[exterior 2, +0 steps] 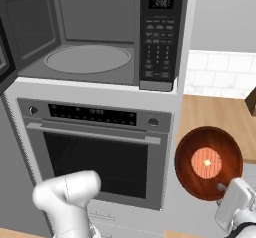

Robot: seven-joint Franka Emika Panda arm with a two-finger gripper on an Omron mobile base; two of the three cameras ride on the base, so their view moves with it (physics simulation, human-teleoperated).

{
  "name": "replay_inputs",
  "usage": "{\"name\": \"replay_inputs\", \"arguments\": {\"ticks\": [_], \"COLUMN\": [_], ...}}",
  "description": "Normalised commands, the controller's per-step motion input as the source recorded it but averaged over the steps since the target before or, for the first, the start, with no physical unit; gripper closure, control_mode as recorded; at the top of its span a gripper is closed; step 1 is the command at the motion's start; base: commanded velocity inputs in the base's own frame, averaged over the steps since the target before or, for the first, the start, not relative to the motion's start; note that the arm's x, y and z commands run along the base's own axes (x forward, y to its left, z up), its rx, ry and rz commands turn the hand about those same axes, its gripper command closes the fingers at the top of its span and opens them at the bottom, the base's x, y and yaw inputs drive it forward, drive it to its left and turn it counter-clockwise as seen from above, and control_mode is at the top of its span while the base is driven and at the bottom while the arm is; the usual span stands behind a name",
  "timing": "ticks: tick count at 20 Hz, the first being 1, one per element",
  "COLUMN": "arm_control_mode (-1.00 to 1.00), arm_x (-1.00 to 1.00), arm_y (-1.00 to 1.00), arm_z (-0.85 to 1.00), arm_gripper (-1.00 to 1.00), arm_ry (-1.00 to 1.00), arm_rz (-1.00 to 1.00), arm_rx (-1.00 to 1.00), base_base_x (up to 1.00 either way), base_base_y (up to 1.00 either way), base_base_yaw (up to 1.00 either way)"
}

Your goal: Open the microwave, place the bowl with waffle inside the microwave, then close the microwave door and turn it on.

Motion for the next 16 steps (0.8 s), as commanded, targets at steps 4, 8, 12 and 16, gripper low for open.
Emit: {"name": "replay_inputs", "arguments": {"ticks": [4, 8, 12, 16], "arm_control_mode": [-1.00, -1.00, -1.00, -1.00], "arm_x": [-1.00, -0.87, -0.41, -0.09], "arm_y": [0.81, 1.00, 1.00, 1.00], "arm_z": [0.44, 0.71, 0.94, 1.00], "arm_gripper": [1.00, 1.00, 1.00, 1.00], "arm_ry": [-0.14, -0.06, 0.02, 0.15], "arm_rz": [0.11, 0.09, 0.02, 0.01], "arm_rx": [-0.40, -0.48, -0.51, -0.47], "base_base_x": [0.00, 0.00, 0.00, 0.00], "base_base_y": [0.00, 0.00, 0.00, 0.00], "base_base_yaw": [0.00, 0.00, 0.00, 0.00]}}
